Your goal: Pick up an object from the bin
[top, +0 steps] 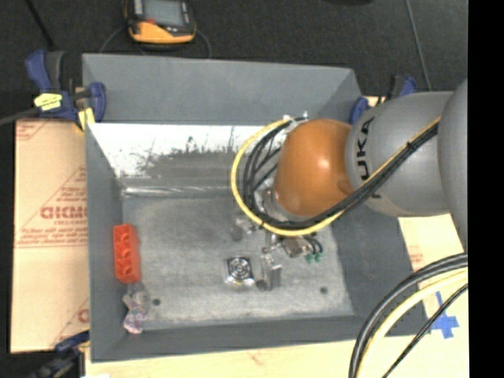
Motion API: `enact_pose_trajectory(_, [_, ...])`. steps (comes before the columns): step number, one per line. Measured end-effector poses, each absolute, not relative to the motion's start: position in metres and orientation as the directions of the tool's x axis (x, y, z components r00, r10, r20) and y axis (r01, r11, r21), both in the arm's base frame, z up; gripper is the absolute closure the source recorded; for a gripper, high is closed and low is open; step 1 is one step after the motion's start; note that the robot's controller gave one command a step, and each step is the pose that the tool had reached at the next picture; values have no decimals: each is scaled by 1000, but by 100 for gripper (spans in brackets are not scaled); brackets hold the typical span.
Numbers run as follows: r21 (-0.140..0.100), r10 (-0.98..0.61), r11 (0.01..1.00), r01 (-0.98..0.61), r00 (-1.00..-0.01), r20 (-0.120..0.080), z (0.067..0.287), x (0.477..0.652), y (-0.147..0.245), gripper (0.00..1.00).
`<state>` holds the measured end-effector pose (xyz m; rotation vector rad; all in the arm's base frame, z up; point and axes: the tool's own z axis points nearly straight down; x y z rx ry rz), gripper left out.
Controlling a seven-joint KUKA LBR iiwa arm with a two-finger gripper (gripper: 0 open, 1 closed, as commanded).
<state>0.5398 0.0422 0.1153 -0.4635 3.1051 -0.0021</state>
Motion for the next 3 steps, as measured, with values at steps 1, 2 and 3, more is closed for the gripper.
enact_pose_trajectory(1, [0,-337,941,-337,-941,2,68,533,42,0])
enact_pose_trajectory(2, [-1,-335,942,-335,-942,-3,71,534,42,100])
enact_pose_trajectory(3, [-3,-345,939,-345,-939,-9,164,532,49,100])
